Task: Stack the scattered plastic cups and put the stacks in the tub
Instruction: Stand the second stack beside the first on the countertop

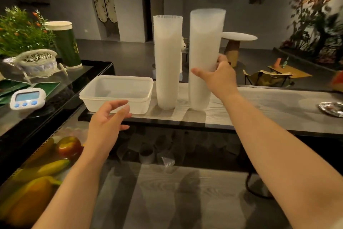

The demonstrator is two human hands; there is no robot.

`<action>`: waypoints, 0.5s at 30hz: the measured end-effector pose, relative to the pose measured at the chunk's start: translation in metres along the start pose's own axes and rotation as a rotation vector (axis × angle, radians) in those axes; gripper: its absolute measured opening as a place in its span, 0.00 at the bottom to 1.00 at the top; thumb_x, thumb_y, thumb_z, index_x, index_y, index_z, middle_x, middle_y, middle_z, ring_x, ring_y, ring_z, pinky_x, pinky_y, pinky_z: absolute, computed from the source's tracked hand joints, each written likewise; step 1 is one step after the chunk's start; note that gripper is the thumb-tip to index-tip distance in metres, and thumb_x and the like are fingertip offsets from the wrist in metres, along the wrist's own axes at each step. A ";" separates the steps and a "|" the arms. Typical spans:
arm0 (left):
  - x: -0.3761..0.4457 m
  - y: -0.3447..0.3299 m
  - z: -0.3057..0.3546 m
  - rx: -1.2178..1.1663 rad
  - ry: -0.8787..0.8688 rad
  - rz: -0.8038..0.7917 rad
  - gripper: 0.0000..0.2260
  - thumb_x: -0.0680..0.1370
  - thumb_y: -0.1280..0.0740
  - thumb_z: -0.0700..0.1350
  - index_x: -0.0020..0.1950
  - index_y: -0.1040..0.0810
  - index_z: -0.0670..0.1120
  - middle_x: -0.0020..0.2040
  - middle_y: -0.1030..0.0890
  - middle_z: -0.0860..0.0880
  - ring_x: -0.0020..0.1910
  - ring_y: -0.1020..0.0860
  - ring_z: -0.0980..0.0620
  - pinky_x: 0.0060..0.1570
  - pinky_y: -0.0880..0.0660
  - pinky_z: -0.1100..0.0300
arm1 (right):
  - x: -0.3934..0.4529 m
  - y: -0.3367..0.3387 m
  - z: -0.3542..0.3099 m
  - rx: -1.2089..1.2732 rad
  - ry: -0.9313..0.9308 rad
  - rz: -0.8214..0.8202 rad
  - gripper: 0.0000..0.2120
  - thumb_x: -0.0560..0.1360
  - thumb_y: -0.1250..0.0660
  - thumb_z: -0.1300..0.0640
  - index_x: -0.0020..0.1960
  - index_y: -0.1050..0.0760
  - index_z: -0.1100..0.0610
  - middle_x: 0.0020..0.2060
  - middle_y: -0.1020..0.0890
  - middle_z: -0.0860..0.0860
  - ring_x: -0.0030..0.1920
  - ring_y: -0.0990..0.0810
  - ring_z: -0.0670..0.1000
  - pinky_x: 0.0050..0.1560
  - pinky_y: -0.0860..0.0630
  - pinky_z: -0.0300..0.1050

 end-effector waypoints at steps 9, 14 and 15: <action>-0.009 0.009 -0.025 0.065 0.099 -0.017 0.07 0.81 0.34 0.49 0.58 0.24 0.58 0.56 0.19 0.51 0.49 0.18 0.52 0.38 0.24 0.60 | 0.012 -0.032 0.022 -0.028 -0.048 -0.039 0.41 0.70 0.28 0.37 0.74 0.40 0.52 0.65 0.25 0.51 0.62 0.25 0.53 0.61 0.24 0.52; -0.022 -0.003 -0.028 0.108 0.087 -0.072 0.09 0.80 0.32 0.47 0.60 0.22 0.55 0.50 0.16 0.53 0.49 0.17 0.53 0.41 0.21 0.59 | 0.013 -0.033 0.024 -0.040 -0.084 -0.133 0.43 0.71 0.29 0.37 0.77 0.44 0.52 0.67 0.26 0.51 0.65 0.25 0.55 0.62 0.26 0.53; -0.025 -0.005 -0.028 0.123 0.092 -0.085 0.09 0.79 0.32 0.48 0.59 0.21 0.56 0.47 0.15 0.52 0.48 0.17 0.54 0.42 0.21 0.58 | 0.011 -0.032 0.026 -0.056 -0.097 -0.158 0.46 0.71 0.30 0.36 0.79 0.48 0.52 0.69 0.28 0.52 0.67 0.27 0.56 0.64 0.27 0.53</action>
Point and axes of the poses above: each hand's wrist, its own x-axis towards the middle knuckle, its own y-axis out of the back of the hand, z = x × y, the point moved 8 cm from there along x, towards the middle knuckle
